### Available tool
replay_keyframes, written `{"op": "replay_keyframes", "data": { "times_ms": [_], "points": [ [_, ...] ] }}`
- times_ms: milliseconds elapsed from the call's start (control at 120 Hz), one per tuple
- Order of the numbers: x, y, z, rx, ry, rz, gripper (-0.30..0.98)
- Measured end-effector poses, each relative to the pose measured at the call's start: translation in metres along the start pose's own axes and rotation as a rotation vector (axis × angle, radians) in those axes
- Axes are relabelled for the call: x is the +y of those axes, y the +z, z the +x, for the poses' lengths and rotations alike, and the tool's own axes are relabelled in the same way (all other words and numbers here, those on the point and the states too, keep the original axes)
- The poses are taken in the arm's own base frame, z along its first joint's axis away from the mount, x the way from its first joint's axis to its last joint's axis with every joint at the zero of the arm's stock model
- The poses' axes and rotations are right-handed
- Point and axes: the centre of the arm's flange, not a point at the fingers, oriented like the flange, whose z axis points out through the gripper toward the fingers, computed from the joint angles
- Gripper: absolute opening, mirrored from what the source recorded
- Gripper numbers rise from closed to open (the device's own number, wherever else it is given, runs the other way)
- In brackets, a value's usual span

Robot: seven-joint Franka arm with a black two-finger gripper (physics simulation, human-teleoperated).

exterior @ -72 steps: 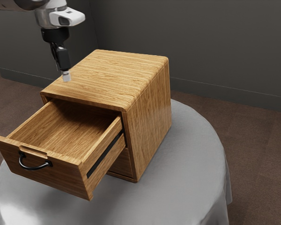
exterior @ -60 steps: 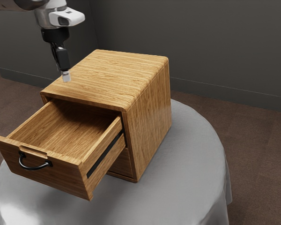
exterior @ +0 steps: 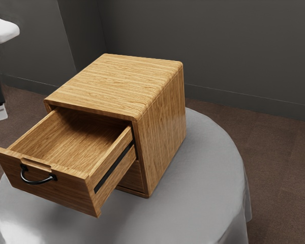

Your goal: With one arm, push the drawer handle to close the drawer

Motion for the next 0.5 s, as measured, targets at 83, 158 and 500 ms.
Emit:
{"op": "replay_keyframes", "data": {
  "times_ms": [83, 158, 500],
  "points": [
    [-0.012, 0.022, -0.023, -0.024, -0.15, -0.018, 0.55],
    [-0.024, 0.056, -0.034, -0.078, -0.255, -0.066, 0.35],
    [-0.017, 0.154, -0.04, -0.209, -0.497, -0.131, -0.04]
  ]
}}
